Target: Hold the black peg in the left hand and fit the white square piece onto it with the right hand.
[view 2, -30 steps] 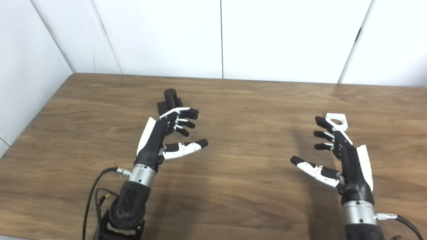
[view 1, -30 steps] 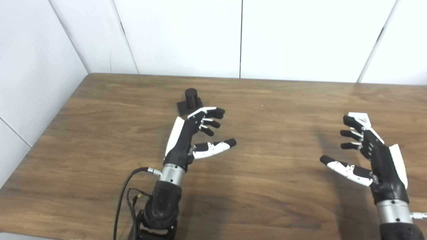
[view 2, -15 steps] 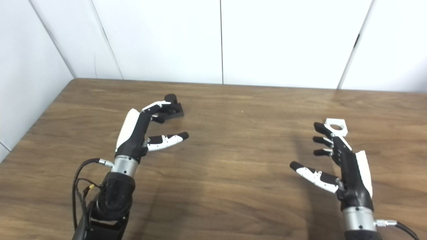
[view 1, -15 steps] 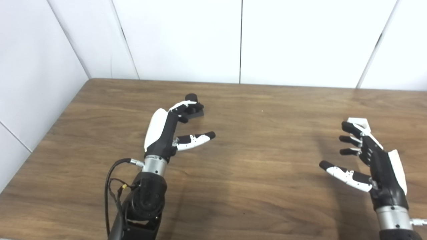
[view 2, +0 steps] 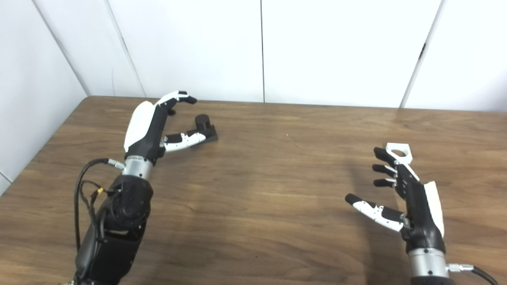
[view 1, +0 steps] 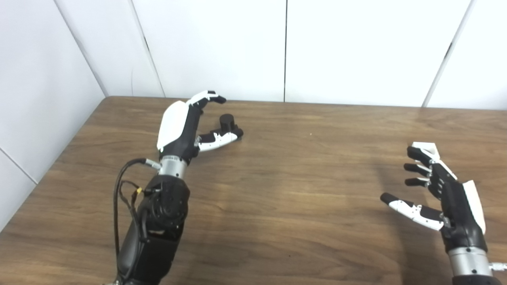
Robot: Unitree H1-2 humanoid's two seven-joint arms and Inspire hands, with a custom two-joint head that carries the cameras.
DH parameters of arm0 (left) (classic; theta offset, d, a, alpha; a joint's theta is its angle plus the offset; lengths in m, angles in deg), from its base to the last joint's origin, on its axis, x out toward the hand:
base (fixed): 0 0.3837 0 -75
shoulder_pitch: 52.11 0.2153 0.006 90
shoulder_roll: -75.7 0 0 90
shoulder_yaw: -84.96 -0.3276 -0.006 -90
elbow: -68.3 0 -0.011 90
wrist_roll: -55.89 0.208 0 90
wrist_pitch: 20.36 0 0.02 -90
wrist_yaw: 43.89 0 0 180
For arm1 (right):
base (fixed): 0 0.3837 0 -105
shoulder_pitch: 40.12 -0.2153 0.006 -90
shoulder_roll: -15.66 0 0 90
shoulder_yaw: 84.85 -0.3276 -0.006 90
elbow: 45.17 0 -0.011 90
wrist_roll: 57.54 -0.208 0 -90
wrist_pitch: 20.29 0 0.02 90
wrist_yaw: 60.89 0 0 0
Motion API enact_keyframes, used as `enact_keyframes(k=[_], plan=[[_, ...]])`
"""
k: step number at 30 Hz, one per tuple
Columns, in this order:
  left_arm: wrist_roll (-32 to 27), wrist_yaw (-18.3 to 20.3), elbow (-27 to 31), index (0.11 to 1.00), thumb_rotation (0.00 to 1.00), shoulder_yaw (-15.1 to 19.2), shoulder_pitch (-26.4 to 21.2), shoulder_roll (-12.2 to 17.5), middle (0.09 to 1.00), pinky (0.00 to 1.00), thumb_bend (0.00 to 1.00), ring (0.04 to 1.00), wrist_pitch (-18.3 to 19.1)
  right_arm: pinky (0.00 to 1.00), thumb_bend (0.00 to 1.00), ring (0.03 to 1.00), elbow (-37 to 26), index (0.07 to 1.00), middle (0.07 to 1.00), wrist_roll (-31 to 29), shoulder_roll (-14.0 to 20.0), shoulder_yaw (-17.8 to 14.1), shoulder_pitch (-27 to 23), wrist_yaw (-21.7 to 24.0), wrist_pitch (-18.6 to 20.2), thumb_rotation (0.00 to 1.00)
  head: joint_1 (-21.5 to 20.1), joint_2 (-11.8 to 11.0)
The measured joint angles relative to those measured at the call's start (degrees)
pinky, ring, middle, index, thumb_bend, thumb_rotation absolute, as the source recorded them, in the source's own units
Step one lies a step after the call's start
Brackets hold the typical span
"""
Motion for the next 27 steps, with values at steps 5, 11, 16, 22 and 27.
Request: enact_keyframes(k=[5,11,16,22,27], plan=[[2.05,0.34,-2.42,0.736,0.4,-0.76,-2.6,2.43,0.924,0.96,0.79,0.979,0.29,0.62,0.62,0.765,0.0,0.811,0.837,-0.42,0.02,-0.03,0.04,0.0,0.0,0.0,0.18,0.09],[3.94,3.89,-5.21,0.756,0.43,-2.39,-5.36,4.66,0.952,0.98,0.83,0.999,2.78,0.62,0.62,0.766,0.0,0.811,0.84,-0.69,0.0,0.01,0.1,0.0,0.0,0.0,0.09,0.09],[5.3,7.29,-7.83,0.773,0.5,-4.36,-8.0,6.92,0.973,0.98,0.86,1.0,4.73,0.62,0.62,0.765,-0.09,0.813,0.837,-0.47,-0.04,0.13,0.1,0.0,0.07,0.0,0.0,0.09],[6.78,10.64,-10.69,0.786,0.52,-6.55,-9.85,9.68,0.985,1.0,0.93,1.0,6.4,0.62,0.63,0.767,-0.2,0.81,0.836,-0.47,-0.08,0.11,0.11,0.0,0.17,0.0,-0.26,0.09],[7.82,11.27,-14.8,0.791,0.53,-8.48,-11.02,10.29,0.987,0.99,0.96,1.0,6.64,0.61,0.63,0.763,-0.25,0.806,0.834,-0.43,-0.26,0.13,0.11,0.0,0.17,0.0,-0.35,0.26]])
